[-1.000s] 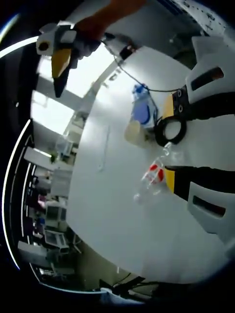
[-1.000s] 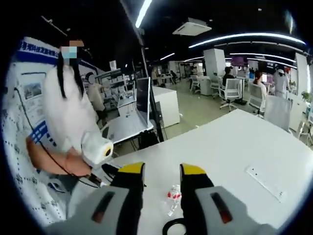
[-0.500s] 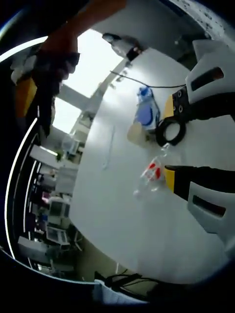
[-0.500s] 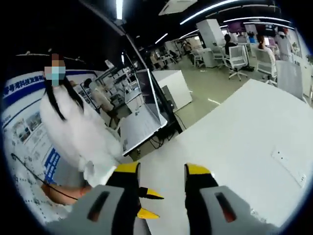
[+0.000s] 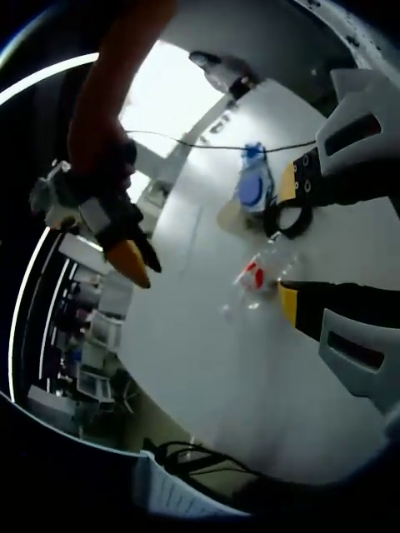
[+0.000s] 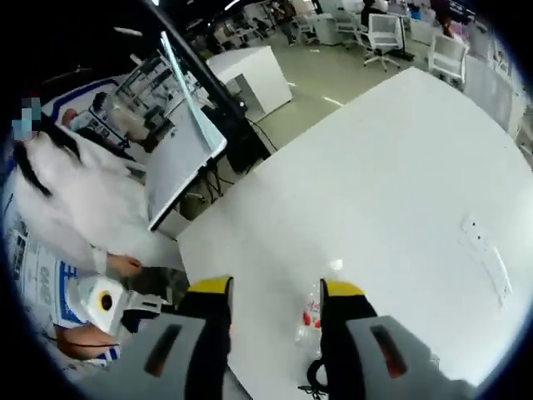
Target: Arrange the tabletop items into an orderly group along one side of the table until the central work area is clear of visible clutter.
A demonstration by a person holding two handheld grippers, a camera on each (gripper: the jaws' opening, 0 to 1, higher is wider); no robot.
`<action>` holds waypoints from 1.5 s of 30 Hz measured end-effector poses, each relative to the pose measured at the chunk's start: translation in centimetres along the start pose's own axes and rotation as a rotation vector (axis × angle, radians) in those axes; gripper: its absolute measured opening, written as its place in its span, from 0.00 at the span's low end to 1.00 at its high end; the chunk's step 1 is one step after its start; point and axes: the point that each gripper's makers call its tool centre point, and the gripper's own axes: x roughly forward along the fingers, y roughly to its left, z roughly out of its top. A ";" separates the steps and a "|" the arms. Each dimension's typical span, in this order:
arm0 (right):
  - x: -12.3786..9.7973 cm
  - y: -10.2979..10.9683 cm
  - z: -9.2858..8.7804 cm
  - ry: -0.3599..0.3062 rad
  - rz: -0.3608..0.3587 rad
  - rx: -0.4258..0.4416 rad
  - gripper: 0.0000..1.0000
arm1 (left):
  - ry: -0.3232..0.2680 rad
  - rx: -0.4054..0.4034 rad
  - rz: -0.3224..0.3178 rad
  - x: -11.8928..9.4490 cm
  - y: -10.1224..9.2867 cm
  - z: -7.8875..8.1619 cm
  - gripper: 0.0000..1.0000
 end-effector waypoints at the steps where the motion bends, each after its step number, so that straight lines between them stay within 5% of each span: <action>1: 0.7 0.0 0.1 0.005 0.004 0.012 0.39 | -0.002 -0.003 0.001 0.0 0.1 0.0 0.31; 6: 4.2 -1.6 -0.8 0.138 -0.041 0.015 0.39 | -0.006 -0.024 0.005 0.1 0.6 -0.4 0.31; 17: 9.9 -4.4 -1.4 0.288 -0.115 0.008 0.39 | 0.001 -0.066 0.031 0.3 2.6 -1.7 0.30; 45: 14.3 -7.3 -3.4 0.365 -0.145 0.044 0.24 | 0.009 -0.115 0.050 1.3 4.2 -3.3 0.28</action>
